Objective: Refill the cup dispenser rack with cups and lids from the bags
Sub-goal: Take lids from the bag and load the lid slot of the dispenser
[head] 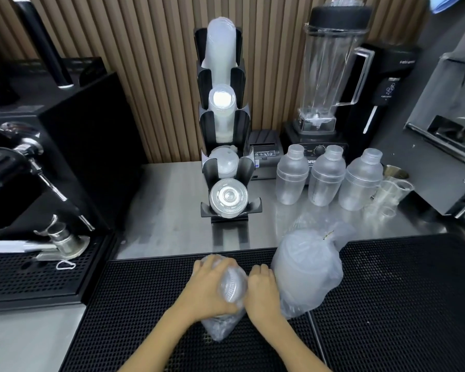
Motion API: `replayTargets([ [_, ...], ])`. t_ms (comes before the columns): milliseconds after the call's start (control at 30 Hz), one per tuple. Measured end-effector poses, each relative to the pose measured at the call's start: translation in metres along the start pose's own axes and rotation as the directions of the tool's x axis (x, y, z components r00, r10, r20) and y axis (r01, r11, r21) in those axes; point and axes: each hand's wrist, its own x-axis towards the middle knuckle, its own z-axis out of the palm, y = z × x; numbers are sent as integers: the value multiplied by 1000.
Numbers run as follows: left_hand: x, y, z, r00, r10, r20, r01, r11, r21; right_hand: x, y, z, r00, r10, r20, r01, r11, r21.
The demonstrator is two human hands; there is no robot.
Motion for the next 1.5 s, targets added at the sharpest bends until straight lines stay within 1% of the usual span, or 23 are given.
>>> replayTargets([
  [100, -8, -4, 0, 996, -26, -84, 10, 983, -185, -1, 0, -4, 999, 3, -33, -1, 999, 42],
  [133, -10, -6, 0, 995, -30, -100, 8, 975, -221, -2, 1, -5, 999, 10, -48, -7, 998, 63],
  [167, -12, -6, 0, 994, -33, -108, 8, 973, -229, -2, 2, -5, 998, 5, -58, 2, 993, 117],
  [200, -14, -6, 1, 993, -38, -108, 13, 975, -223, -2, 3, -3, 996, 1, -86, 19, 973, 228],
  [233, -14, -6, 2, 994, -47, -99, 25, 978, -207, -2, 5, -1, 988, -2, -152, 57, 932, 358],
  [300, -12, -5, 5, 995, -57, -80, 45, 988, -150, -6, 1, -7, 983, -13, -185, 118, 814, 569],
  [367, -6, -3, 8, 997, -52, -65, 48, 996, -70, -13, -7, -15, 984, -66, -166, 163, 713, 682],
  [433, -2, -3, 11, 996, -56, -65, 52, 997, -60, -16, -10, -15, 983, -150, -108, 180, 646, 742],
  [500, -1, -6, 12, 994, -65, -90, 54, 991, -122, -19, -8, -13, 987, -158, -6, 105, 626, 772],
  [567, -4, -8, 11, 992, -67, -108, 43, 976, -213, -20, -4, -12, 986, -152, 66, 46, 632, 774],
  [667, -10, -9, 8, 986, -78, -144, 20, 931, -366, -22, -2, -13, 983, -154, 97, 31, 668, 744],
  [800, -18, -12, -3, 970, -110, -217, -15, 864, -503, -22, 1, -12, 987, -141, 83, 37, 685, 727],
  [867, -23, -13, -12, 954, -153, -257, -19, 827, -562, -21, 1, -12, 996, -76, 56, 13, 692, 722],
  [933, -27, -10, -28, 943, -175, -282, -24, 812, -583, -18, -4, -18, 999, 16, -41, 19, 681, 732],
  [1000, -27, 3, -51, 950, -117, -289, -62, 838, -543, -13, -13, -36, 978, 43, -206, 126, 664, 737],
  [1067, -20, 24, -79, 941, 0, -338, -152, 893, -422, -2, -23, -59, 938, 11, -346, 254, 658, 709],
  [1133, -3, 45, -109, 903, 100, -417, -228, 935, -270, 11, -30, -81, 900, -4, -436, 332, 656, 678],
  [1200, 25, 57, -131, 889, 157, -429, -240, 960, -146, 24, -34, -100, 862, 17, -507, 369, 666, 648],
  [1233, 41, 59, -139, 900, 163, -405, -216, 972, -89, 30, -35, -108, 842, 23, -539, 385, 674, 630],
  [1300, 73, 59, -145, 946, 142, -290, -130, 990, 63, 40, -37, -118, 824, 16, -566, 404, 685, 607],
  [1367, 102, 59, -140, 983, 87, -159, -48, 971, 236, 50, -37, -124, 838, 10, -545, 383, 701, 601],
  [1433, 123, 58, -131, 995, 45, -84, -11, 931, 364, 59, -37, -126, 856, 10, -517, 357, 712, 605],
  [1500, 139, 52, -121, 1000, 3, -19, 6, 890, 456, 65, -37, -128, 881, 3, -472, 330, 711, 621],
])
